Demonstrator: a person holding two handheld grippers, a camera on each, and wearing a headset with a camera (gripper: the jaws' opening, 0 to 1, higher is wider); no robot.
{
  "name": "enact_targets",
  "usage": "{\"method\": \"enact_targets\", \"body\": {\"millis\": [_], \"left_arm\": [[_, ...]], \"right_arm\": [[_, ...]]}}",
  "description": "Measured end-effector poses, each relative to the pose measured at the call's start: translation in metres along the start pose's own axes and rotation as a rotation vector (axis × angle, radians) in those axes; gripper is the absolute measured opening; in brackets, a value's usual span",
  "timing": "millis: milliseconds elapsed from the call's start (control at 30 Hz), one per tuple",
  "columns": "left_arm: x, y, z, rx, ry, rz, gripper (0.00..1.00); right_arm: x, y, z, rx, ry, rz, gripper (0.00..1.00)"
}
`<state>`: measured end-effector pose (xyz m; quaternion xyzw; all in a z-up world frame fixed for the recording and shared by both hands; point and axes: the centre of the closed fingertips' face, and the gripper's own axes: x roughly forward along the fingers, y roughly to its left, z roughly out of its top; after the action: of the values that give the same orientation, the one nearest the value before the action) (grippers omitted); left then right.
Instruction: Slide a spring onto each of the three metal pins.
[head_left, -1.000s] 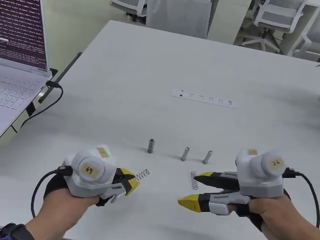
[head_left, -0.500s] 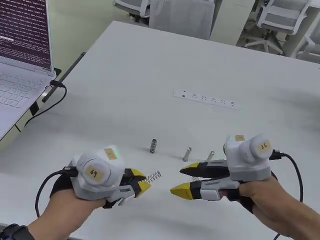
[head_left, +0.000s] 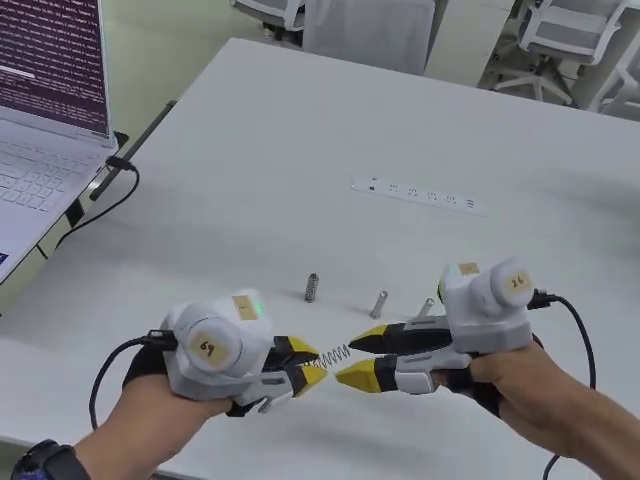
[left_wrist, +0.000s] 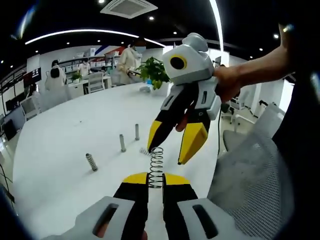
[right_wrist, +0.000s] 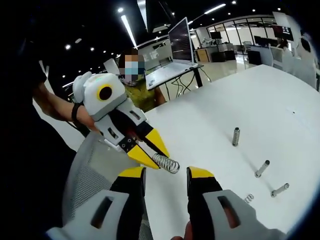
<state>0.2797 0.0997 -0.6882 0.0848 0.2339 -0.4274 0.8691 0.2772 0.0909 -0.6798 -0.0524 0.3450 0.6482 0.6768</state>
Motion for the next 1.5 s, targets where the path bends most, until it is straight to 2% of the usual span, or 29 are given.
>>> {"method": "enact_targets", "body": {"millis": [200,333,567,800,1200,1500], "left_arm": [[0.0,-0.003,0.005,0.022,-0.005,-0.019,0.02],[0.002,-0.006,0.004,0.037,0.002,-0.028,0.02],[0.003,-0.011,0.003,0.051,0.008,-0.043,0.02],[0.004,-0.012,0.004,0.07,0.015,-0.052,0.02],[0.005,-0.013,0.005,0.087,0.007,-0.063,0.02],[0.004,-0.016,0.001,0.103,0.018,-0.082,0.02]], "right_arm": [[0.0,0.003,0.001,0.003,-0.003,0.023,0.24],[-0.001,0.004,0.003,0.004,-0.013,0.035,0.2],[-0.002,0.005,0.003,-0.005,-0.001,0.038,0.16],[-0.005,0.007,0.006,-0.012,-0.011,0.06,0.14],[0.0,0.01,-0.004,-0.067,0.055,0.073,0.15],[0.002,0.013,-0.003,-0.094,0.059,0.084,0.1]]}}
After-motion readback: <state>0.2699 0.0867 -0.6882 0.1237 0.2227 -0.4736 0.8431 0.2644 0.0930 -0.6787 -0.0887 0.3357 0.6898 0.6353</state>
